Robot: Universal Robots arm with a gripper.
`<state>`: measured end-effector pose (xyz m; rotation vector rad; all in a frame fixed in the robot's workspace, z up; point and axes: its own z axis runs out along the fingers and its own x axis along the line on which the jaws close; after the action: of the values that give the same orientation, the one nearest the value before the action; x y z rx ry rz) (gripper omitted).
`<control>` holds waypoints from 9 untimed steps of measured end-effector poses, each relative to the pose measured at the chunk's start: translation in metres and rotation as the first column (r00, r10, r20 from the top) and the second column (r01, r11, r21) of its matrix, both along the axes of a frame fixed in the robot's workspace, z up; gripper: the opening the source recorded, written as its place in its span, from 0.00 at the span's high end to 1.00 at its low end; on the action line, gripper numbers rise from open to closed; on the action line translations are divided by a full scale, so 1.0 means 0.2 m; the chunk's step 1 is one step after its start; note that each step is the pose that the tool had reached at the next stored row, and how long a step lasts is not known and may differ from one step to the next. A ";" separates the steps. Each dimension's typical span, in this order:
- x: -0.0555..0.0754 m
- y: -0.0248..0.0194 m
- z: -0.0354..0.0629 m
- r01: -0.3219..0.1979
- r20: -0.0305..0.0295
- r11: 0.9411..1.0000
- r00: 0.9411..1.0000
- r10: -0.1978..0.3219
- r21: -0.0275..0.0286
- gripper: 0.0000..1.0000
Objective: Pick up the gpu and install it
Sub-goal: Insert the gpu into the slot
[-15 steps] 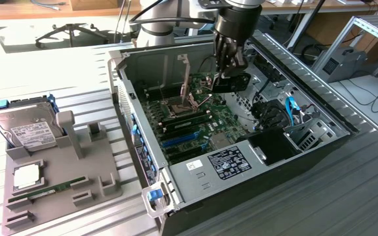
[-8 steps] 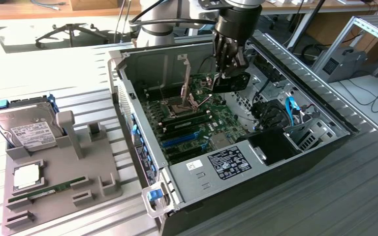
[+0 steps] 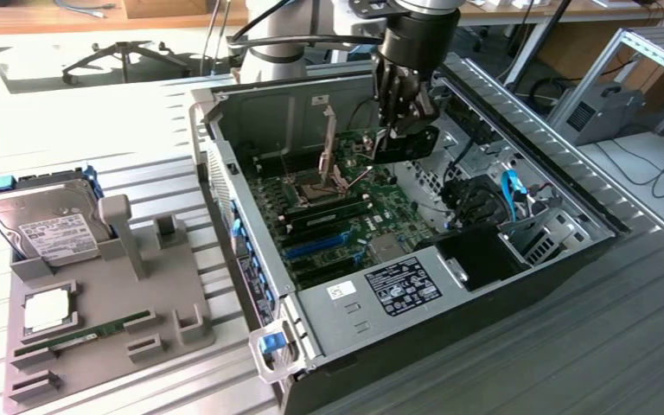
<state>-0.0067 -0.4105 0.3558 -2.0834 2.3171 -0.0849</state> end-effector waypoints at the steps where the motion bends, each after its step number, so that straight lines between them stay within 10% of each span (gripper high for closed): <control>1: 0.00 0.000 0.000 -0.005 0.000 1.000 1.000 0.005 0.000 0.74; 9: 0.00 0.000 0.000 -0.050 0.000 0.999 0.999 0.050 -0.004 0.74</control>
<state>-0.0067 -0.4105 0.3558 -2.1412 2.2651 -0.0882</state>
